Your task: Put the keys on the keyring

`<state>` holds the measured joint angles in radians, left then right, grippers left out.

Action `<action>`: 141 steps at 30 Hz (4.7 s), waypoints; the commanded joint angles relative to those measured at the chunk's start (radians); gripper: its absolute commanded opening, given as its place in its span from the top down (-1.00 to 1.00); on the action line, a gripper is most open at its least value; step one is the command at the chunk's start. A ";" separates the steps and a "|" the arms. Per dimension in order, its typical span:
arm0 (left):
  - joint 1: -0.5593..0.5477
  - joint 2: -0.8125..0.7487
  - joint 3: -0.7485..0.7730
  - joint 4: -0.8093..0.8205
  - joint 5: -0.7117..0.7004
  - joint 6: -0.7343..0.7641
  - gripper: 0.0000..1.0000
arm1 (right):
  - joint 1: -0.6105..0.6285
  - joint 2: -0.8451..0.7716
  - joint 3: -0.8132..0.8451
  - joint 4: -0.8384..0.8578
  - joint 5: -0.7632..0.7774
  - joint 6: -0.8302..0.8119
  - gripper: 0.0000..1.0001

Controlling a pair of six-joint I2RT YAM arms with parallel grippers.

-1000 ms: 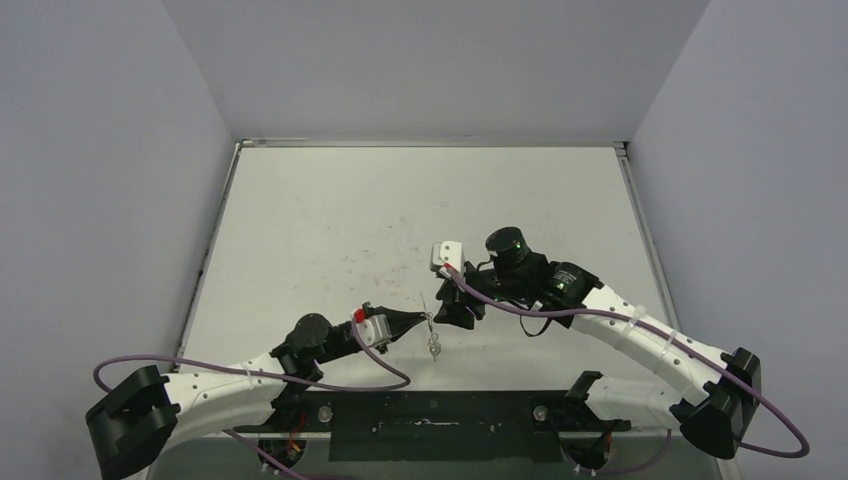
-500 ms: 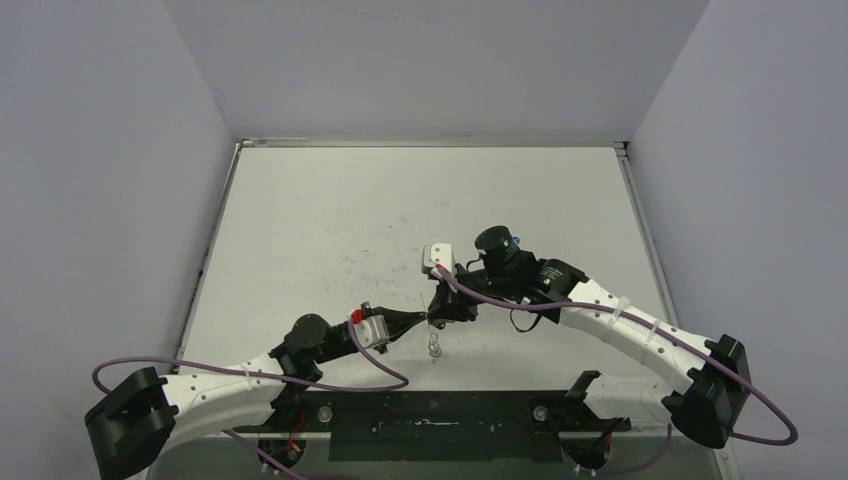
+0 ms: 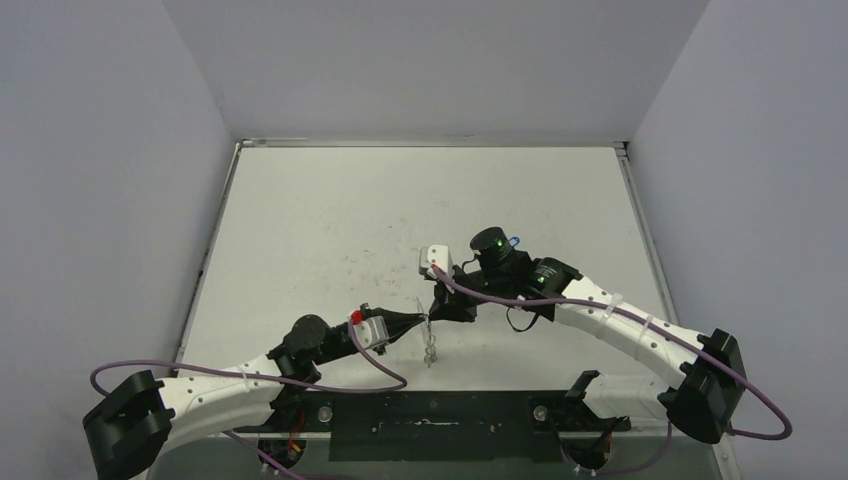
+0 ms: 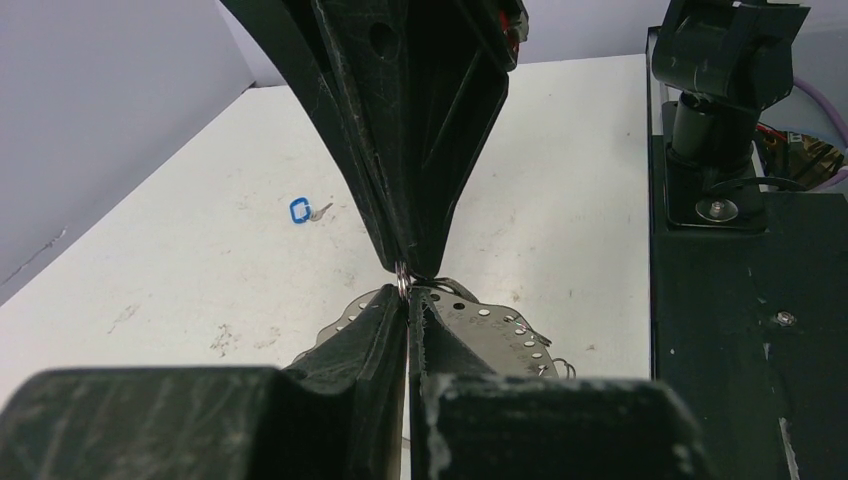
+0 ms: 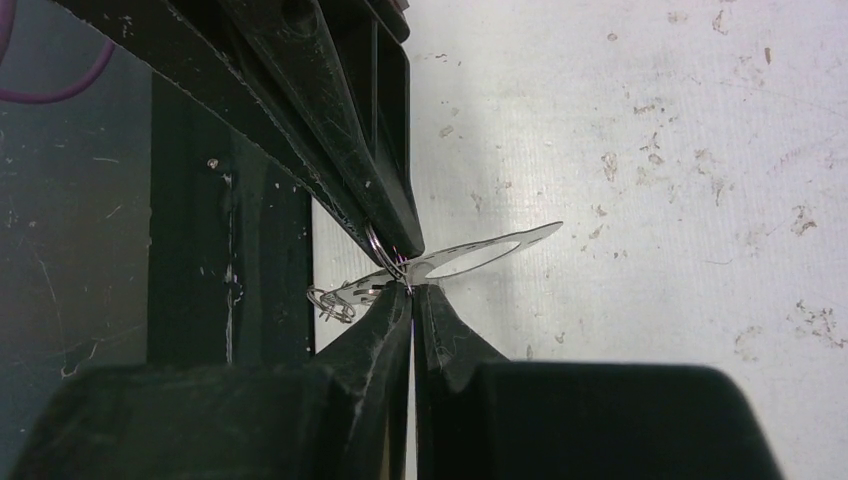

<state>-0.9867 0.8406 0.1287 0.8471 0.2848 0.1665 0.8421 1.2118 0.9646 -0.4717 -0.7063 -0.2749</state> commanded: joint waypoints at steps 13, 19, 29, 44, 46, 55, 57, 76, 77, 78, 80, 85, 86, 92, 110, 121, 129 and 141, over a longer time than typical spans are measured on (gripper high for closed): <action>-0.003 -0.029 0.025 0.083 0.021 -0.003 1.00 | -0.013 -0.074 -0.040 0.135 -0.005 -0.016 0.05; -0.003 -0.029 0.030 0.075 0.023 -0.003 1.00 | -0.012 -0.048 -0.041 0.157 -0.092 -0.027 0.08; -0.004 -0.035 0.031 0.071 0.024 -0.005 1.00 | 0.003 0.002 -0.023 0.154 -0.144 -0.049 0.32; -0.003 -0.049 0.022 0.045 0.002 -0.006 1.00 | 0.008 -0.014 -0.021 0.140 -0.162 -0.073 1.00; -0.003 -0.065 0.019 0.032 -0.010 -0.003 1.00 | 0.008 -0.024 -0.019 0.127 -0.150 -0.077 1.00; -0.002 -0.185 0.059 -0.187 -0.038 0.044 0.75 | 0.018 -0.015 0.052 -0.016 0.011 -0.016 1.00; -0.002 -0.208 0.073 -0.239 -0.047 0.054 0.62 | 0.026 0.000 0.085 -0.059 0.060 -0.009 1.00; -0.003 -0.113 0.206 -0.443 -0.043 0.112 0.34 | 0.148 0.160 0.324 -0.315 0.262 0.045 1.00; -0.003 -0.105 0.209 -0.441 -0.039 0.113 0.34 | 0.151 0.164 0.325 -0.315 0.267 0.045 1.00; -0.002 -0.096 0.212 -0.439 -0.033 0.114 0.34 | 0.153 0.165 0.326 -0.315 0.269 0.045 1.00; -0.002 -0.080 0.219 -0.439 -0.026 0.118 0.39 | 0.155 0.167 0.327 -0.315 0.272 0.043 1.00; -0.002 -0.061 0.229 -0.436 0.005 0.123 0.67 | 0.160 0.168 0.328 -0.309 0.278 0.042 1.00; -0.002 -0.058 0.229 -0.435 0.007 0.123 0.76 | 0.161 0.167 0.329 -0.307 0.279 0.042 1.00; -0.003 -0.068 0.216 -0.436 0.010 0.116 1.00 | 0.162 0.166 0.329 -0.302 0.296 0.039 1.00; -0.003 -0.151 0.037 -0.123 -0.074 0.010 1.00 | 0.028 -0.095 0.024 0.079 0.038 -0.031 0.33; -0.003 -0.117 -0.036 0.102 -0.076 -0.042 1.00 | 0.025 -0.107 -0.092 0.282 -0.065 -0.024 0.20; -0.003 -0.119 -0.035 0.101 -0.069 -0.048 1.00 | 0.025 -0.046 -0.095 0.347 -0.091 0.014 0.39; -0.001 -0.136 -0.034 0.070 -0.084 -0.036 1.00 | 0.025 -0.024 -0.073 0.280 -0.066 -0.011 1.00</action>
<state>-0.9855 0.7273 0.0868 0.8555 0.1940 0.1345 0.8654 1.1839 0.8726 -0.2043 -0.7746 -0.2729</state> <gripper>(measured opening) 0.009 0.035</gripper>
